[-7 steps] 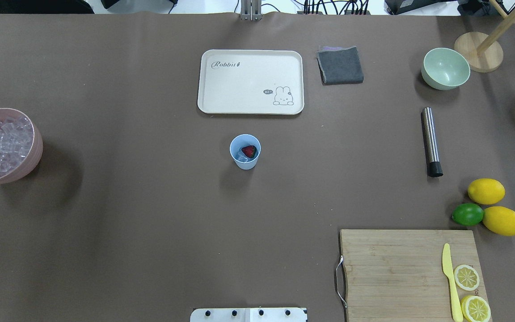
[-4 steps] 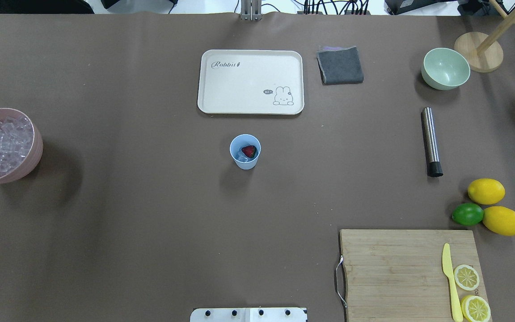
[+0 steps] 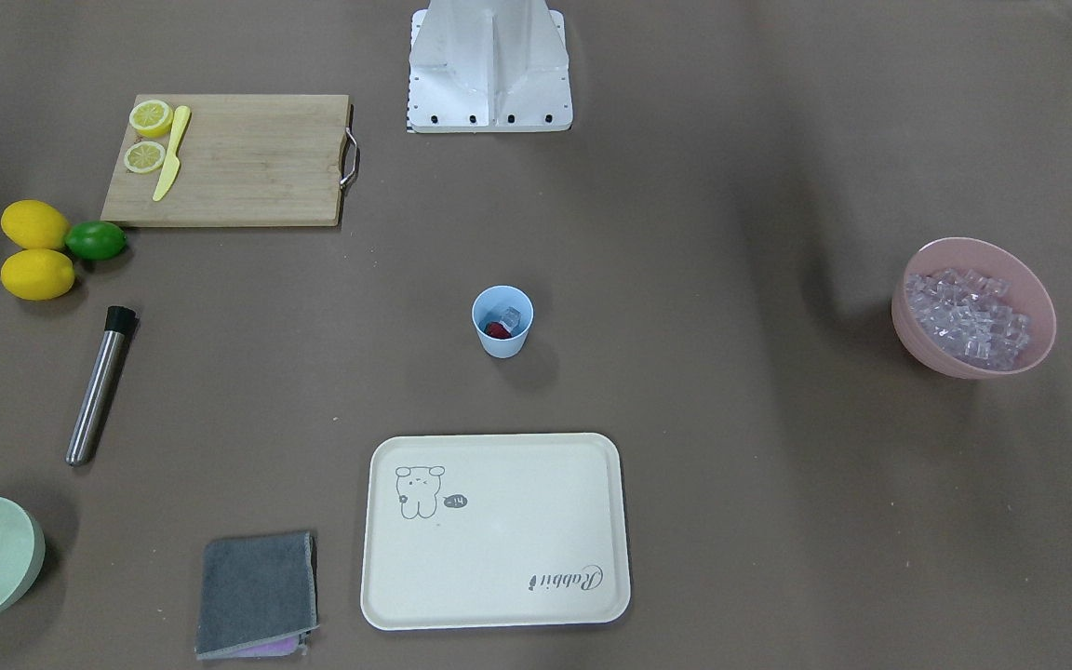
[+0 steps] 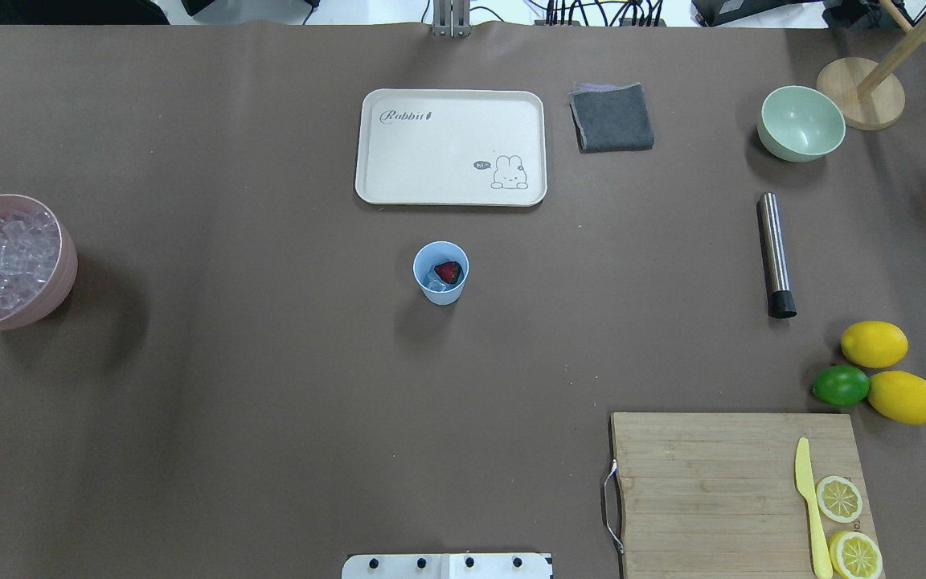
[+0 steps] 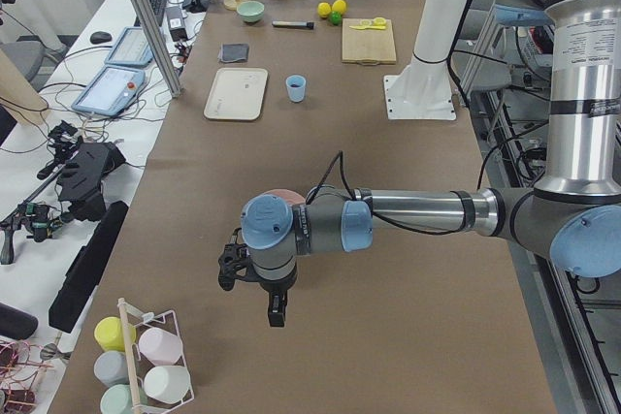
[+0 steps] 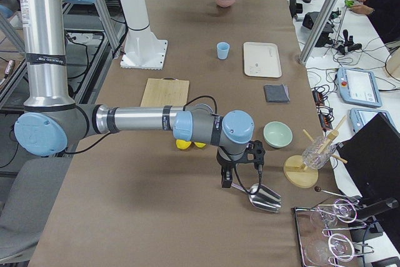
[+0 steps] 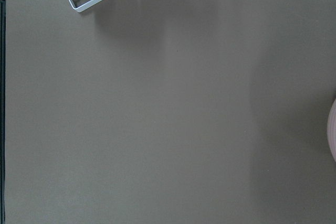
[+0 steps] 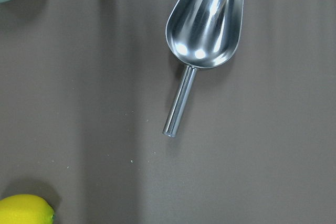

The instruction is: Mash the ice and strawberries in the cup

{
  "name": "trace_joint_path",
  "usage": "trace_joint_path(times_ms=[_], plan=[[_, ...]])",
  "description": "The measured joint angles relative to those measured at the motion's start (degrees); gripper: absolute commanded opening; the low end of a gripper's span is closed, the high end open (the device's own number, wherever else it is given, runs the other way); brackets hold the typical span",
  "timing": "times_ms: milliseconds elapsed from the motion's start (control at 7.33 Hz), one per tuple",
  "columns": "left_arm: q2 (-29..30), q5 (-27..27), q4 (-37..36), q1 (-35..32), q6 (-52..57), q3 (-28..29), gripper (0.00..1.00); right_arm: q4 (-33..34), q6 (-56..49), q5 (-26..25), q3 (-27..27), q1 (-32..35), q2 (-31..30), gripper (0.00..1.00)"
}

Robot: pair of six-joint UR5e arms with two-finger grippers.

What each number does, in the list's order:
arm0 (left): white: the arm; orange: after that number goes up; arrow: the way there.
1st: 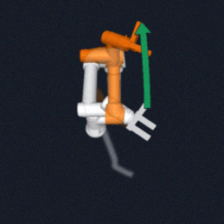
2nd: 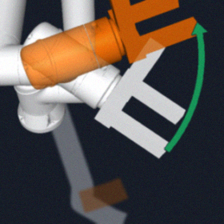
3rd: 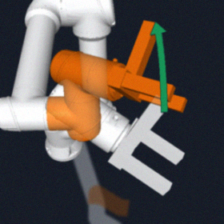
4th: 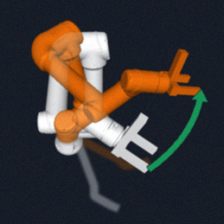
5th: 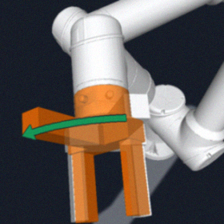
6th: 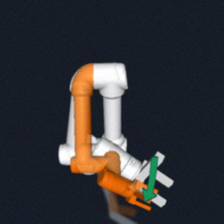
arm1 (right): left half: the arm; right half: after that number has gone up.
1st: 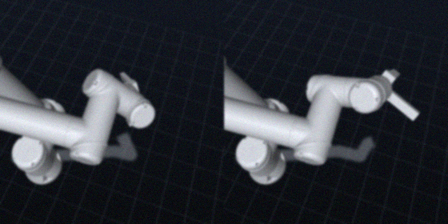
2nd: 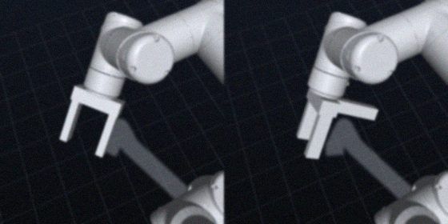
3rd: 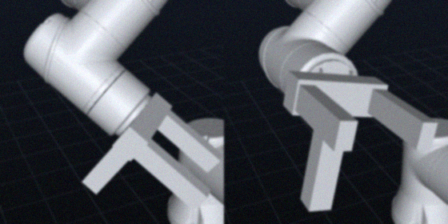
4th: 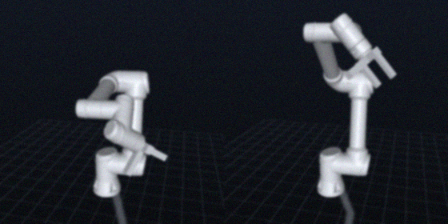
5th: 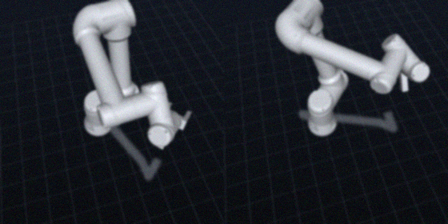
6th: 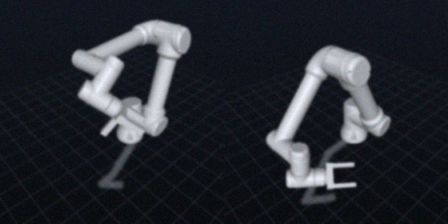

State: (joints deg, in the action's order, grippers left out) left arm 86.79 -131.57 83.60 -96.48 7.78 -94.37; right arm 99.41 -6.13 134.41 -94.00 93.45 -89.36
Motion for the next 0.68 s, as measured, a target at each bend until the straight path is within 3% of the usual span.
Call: trace_joint_path(times_ms=[682], plan=[[-3.7,-1.1,4.5,-0.1,-0.1,-1.9,0.98,0.3,-0.4,-3.3,0.0,-0.3,0.3,1.00]])
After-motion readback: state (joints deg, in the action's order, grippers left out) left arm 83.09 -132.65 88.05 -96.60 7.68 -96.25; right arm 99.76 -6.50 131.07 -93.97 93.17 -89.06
